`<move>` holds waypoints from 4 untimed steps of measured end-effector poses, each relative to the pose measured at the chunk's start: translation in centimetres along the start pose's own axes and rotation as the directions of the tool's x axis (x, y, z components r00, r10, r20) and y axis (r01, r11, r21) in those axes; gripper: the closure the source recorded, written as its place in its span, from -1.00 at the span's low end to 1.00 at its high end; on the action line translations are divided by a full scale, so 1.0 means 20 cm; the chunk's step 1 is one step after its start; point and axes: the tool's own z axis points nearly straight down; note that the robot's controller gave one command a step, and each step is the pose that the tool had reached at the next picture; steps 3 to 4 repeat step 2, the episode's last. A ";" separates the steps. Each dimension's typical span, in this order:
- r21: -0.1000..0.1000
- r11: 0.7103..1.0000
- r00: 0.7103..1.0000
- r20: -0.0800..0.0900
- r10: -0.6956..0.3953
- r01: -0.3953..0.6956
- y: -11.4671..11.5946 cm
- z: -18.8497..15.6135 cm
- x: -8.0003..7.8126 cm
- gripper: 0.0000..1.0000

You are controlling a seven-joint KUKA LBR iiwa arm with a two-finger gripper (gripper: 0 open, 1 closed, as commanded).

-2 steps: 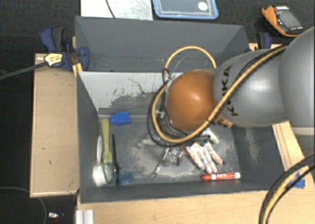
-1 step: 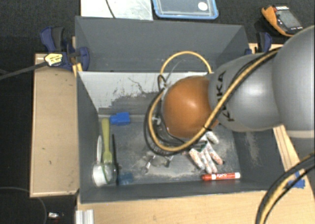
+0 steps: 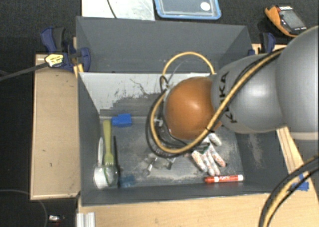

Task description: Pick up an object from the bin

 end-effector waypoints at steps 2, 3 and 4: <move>-0.004 1.000 1.000 -0.002 0.005 -0.005 0.01 -0.33 0.00 1.00; -0.004 1.000 1.000 -0.002 0.005 -0.005 0.01 -0.33 0.00 1.00; -0.004 1.000 1.000 -0.002 0.005 -0.005 0.01 -0.33 0.00 1.00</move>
Offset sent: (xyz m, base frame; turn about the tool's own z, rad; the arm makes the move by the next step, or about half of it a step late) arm -0.0028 -0.0004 0.0915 0.0019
